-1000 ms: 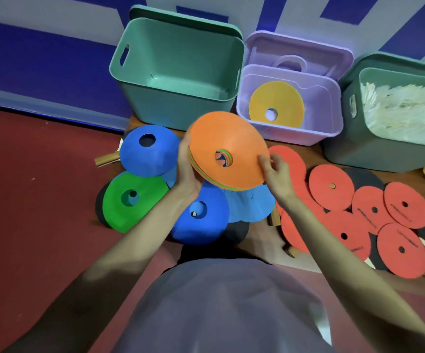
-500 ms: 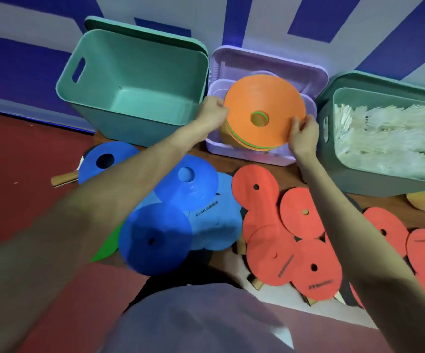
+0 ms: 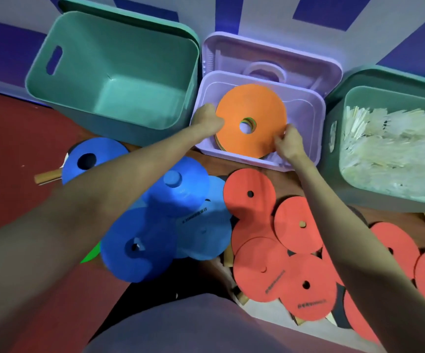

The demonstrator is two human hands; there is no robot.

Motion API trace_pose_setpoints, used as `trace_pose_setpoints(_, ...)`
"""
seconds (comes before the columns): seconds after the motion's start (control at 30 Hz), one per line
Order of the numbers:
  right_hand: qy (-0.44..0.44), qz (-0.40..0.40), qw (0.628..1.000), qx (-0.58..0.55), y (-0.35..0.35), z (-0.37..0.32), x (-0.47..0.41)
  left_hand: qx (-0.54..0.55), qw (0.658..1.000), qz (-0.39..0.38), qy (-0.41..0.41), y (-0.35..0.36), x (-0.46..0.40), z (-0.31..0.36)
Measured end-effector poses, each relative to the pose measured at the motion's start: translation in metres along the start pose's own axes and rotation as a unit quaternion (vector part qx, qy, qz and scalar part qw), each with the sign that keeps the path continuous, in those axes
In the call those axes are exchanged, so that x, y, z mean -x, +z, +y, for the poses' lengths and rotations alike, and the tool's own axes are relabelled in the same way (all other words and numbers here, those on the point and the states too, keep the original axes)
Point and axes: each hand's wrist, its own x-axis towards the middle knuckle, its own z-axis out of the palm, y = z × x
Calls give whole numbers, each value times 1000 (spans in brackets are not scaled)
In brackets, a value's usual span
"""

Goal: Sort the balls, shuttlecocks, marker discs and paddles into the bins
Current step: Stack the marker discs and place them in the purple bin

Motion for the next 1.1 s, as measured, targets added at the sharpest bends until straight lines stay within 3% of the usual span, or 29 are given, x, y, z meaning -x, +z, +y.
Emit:
trace_pose_setpoints(0.1, 16, -25, 998, 55, 3, -1, 1, -2, 1000, -19, -7, 2, 3, -4)
trace_pose_setpoints(0.2, 6, 10, 993, 117, 5, -7, 14, 22, 999, -15, 20, 0, 14, -9)
trace_pose_setpoints(0.37, -170, 78, 982, 3, 24, -35, 79, 225, 964, 54, 130, -23, 63, -29)
trace_pose_setpoints(0.43, -228, 77, 970, -27, 38, -46, 115, 260, 949, 63, 169, -35, 92, -49)
trace_pose_setpoints(0.6, -286, -69, 956, 9, 100, -54, 205, 169, 971, 64, 159, -49, 149, -136)
trace_pose_setpoints(0.73, -356, -184, 911, 96, 155, -53, 262, 105, 985, 68, 122, -50, 175, -218)
trace_pose_setpoints(0.93, -326, -209, 913, 127, 199, -74, 308, 79, 987, 69, 123, -59, 214, -293)
trace_pose_setpoints(1.1, -310, -163, 917, 190, 227, -86, 322, 92, 986, 57, 123, -72, 229, -329)
